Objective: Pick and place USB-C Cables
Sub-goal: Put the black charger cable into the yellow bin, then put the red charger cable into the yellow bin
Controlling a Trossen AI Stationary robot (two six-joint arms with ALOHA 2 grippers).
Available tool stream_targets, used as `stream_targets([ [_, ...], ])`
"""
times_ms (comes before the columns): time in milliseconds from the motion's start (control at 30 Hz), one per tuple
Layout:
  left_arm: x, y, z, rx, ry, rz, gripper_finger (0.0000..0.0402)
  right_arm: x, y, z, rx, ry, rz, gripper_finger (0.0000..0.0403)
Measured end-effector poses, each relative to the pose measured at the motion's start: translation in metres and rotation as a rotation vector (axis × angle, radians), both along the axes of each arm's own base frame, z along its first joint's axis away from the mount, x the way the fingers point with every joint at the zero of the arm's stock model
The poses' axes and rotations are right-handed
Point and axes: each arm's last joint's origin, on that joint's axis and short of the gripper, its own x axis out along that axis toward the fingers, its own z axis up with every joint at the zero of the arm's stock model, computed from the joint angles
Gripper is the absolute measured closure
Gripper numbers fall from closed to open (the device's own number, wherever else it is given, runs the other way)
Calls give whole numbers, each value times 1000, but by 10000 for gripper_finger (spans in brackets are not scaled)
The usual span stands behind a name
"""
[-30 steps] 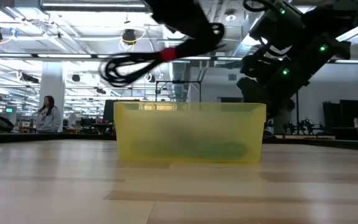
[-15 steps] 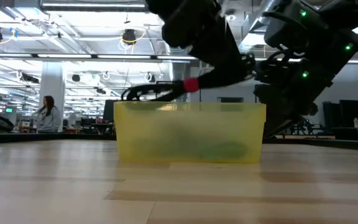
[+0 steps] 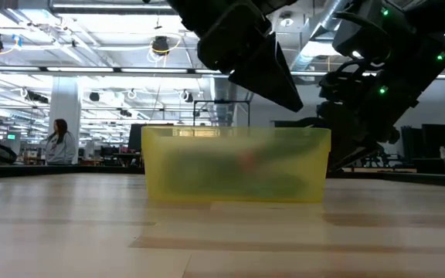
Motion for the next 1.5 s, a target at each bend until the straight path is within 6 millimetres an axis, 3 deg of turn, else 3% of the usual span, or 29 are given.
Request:
stream_targets([
  [500,3,7,4,-24,-59,126,285,-2,-1,-1,-10,25,4,187],
  [667,0,9,17,-32,-100,127,285,-3,7,3,-59,28,7,187],
  [767,-13,16,27,-46,-167,139,285,-6,14,13,-123,35,-32,187],
  [933,-55,37,36,-102,-339,174,285,-12,26,25,-194,42,-83,187],
  [1167,-110,50,3,-244,-638,65,285,-11,27,26,-186,18,-97,187],
  [1267,-127,52,-1,-294,-811,31,285,-7,25,30,-175,7,-112,187],
  [1500,-142,62,-6,-232,-910,23,285,2,34,44,-193,-10,-57,187],
])
